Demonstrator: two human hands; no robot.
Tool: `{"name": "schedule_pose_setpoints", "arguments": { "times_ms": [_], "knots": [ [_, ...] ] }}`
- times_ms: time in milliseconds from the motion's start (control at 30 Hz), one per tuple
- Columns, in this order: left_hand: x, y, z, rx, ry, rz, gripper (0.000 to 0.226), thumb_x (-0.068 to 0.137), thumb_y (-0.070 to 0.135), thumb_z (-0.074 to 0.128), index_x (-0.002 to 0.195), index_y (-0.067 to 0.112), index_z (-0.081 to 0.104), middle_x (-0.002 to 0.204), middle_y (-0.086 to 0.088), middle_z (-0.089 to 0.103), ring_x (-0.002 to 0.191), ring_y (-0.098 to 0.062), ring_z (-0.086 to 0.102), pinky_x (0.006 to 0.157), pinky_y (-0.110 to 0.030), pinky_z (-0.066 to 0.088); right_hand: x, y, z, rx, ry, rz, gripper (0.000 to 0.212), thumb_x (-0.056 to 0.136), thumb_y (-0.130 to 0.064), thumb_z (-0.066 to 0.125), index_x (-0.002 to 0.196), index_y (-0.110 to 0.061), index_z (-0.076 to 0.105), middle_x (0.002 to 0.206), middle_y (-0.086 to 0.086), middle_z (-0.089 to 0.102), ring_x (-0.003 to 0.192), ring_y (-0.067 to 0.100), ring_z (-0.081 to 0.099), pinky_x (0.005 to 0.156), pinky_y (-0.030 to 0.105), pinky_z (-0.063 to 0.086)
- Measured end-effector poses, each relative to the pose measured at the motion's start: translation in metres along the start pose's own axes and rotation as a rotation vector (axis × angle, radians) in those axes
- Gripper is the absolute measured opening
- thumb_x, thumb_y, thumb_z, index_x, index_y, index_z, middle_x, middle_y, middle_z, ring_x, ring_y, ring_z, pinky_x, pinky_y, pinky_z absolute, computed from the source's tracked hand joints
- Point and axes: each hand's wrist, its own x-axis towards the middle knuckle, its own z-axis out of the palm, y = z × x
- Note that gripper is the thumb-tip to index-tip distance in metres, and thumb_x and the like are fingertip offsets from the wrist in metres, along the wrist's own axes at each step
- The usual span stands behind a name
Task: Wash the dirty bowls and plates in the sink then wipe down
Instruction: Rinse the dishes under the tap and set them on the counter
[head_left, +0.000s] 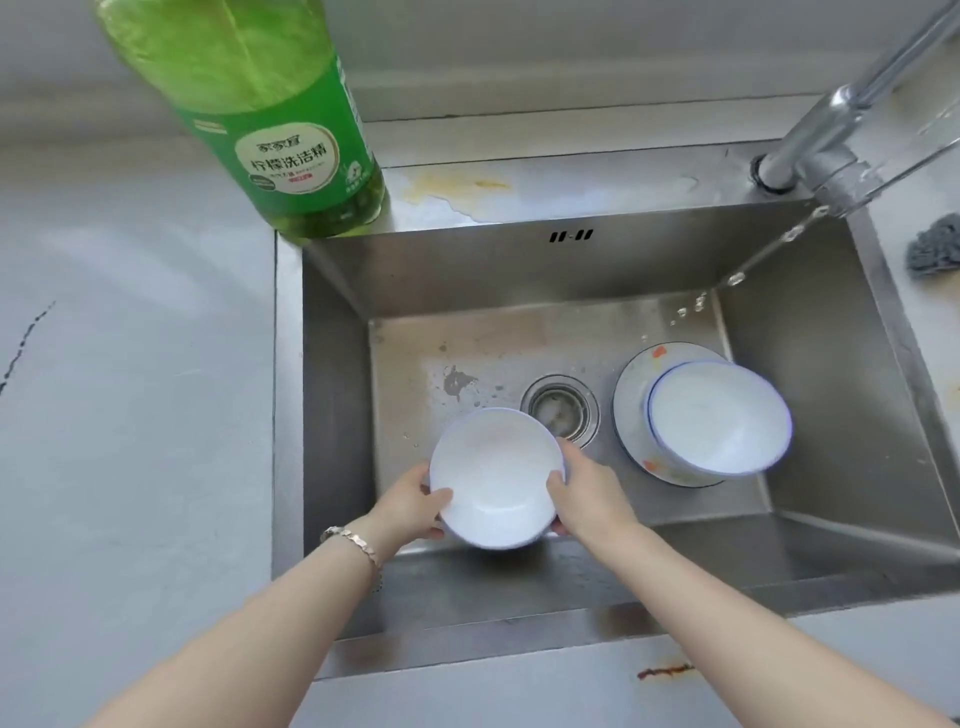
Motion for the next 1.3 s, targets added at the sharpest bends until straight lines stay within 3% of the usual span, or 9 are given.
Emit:
{"name": "schedule_pose_setpoints", "arguments": {
  "times_ms": [100, 267, 433, 567, 733, 933, 1033, 1133, 1300],
  "knots": [
    [0.008, -0.006, 0.005, -0.024, 0.008, -0.020, 0.040, 0.094, 0.000, 0.042, 0.134, 0.008, 0.042, 0.090, -0.006, 0.051, 0.075, -0.023, 0.056, 0.062, -0.034, 0.054, 0.007, 0.010, 0.019, -0.091, 0.062, 0.052, 0.057, 0.087, -0.010, 0.035, 0.140, -0.032, 0.037, 0.107, 0.017, 0.059, 0.090, 0.038, 0.060, 0.079, 0.045, 0.053],
    [0.011, -0.010, 0.009, -0.123, 0.032, -0.040, 0.041, 0.093, -0.006, 0.041, 0.133, 0.004, 0.042, 0.107, -0.010, 0.046, 0.093, -0.032, 0.052, 0.075, -0.047, 0.050, 0.009, 0.010, 0.026, -0.250, 0.109, 0.105, 0.057, 0.091, -0.014, 0.034, 0.144, -0.035, 0.028, 0.111, 0.018, 0.052, 0.090, 0.034, 0.054, 0.080, 0.035, 0.044],
    [0.015, -0.013, 0.007, -0.154, -0.012, -0.073, 0.043, 0.093, -0.003, 0.046, 0.134, 0.008, 0.042, 0.103, -0.014, 0.050, 0.089, -0.036, 0.056, 0.078, -0.047, 0.052, 0.013, 0.011, 0.023, -0.207, 0.057, 0.096, 0.059, 0.087, -0.011, 0.039, 0.141, -0.033, 0.035, 0.113, 0.015, 0.062, 0.102, 0.035, 0.057, 0.081, 0.034, 0.047],
    [0.013, -0.012, 0.008, -0.218, -0.023, -0.091, 0.045, 0.093, -0.003, 0.047, 0.135, 0.011, 0.042, 0.086, -0.005, 0.048, 0.088, -0.033, 0.055, 0.077, -0.043, 0.051, 0.017, 0.018, 0.017, -0.054, 0.049, 0.065, 0.058, 0.082, -0.006, 0.042, 0.133, -0.033, 0.048, 0.108, 0.012, 0.065, 0.100, 0.034, 0.058, 0.083, 0.046, 0.053],
    [0.010, -0.015, 0.003, -0.248, -0.008, -0.070, 0.053, 0.092, 0.000, 0.051, 0.140, 0.018, 0.037, 0.119, -0.011, 0.051, 0.100, -0.024, 0.051, 0.065, -0.032, 0.053, 0.022, 0.030, 0.020, 0.065, 0.000, 0.051, 0.047, 0.088, -0.006, 0.046, 0.130, -0.024, 0.051, 0.094, 0.003, 0.057, 0.094, 0.030, 0.061, 0.072, 0.036, 0.057],
    [0.017, -0.010, -0.001, -0.133, -0.043, -0.082, 0.066, 0.090, 0.002, 0.055, 0.146, 0.023, 0.027, 0.125, -0.011, 0.052, 0.094, -0.025, 0.054, 0.060, -0.030, 0.052, 0.034, 0.026, 0.008, -0.014, -0.140, 0.052, 0.054, 0.092, -0.015, 0.047, 0.141, -0.033, 0.032, 0.106, 0.010, 0.060, 0.092, 0.031, 0.062, 0.075, 0.038, 0.057],
    [0.024, -0.004, -0.001, -0.150, -0.106, -0.127, 0.068, 0.089, -0.007, 0.044, 0.146, 0.026, 0.026, 0.116, -0.012, 0.053, 0.080, -0.028, 0.060, 0.062, -0.037, 0.056, 0.039, 0.023, 0.008, 0.057, -0.267, 0.137, 0.055, 0.093, -0.005, 0.037, 0.144, -0.020, 0.025, 0.126, 0.012, 0.050, 0.098, 0.032, 0.058, 0.062, 0.038, 0.058],
    [0.026, 0.001, 0.000, -0.155, -0.114, -0.127, 0.069, 0.085, -0.016, 0.033, 0.142, 0.022, 0.033, 0.116, -0.010, 0.051, 0.091, -0.032, 0.057, 0.064, -0.042, 0.056, 0.043, 0.019, 0.007, 0.108, -0.337, 0.107, 0.051, 0.088, 0.007, 0.026, 0.134, -0.013, 0.038, 0.123, 0.011, 0.050, 0.100, 0.029, 0.051, 0.050, 0.028, 0.056],
    [0.018, 0.003, 0.002, -0.127, -0.070, -0.053, 0.071, 0.082, -0.020, 0.029, 0.141, 0.019, 0.036, 0.106, -0.009, 0.052, 0.091, -0.032, 0.055, 0.061, -0.041, 0.054, 0.034, 0.020, 0.006, 0.140, -0.328, 0.025, 0.057, 0.088, 0.006, 0.027, 0.140, -0.016, 0.030, 0.117, 0.002, 0.045, 0.099, 0.024, 0.050, 0.042, 0.016, 0.050]
  ]
}}
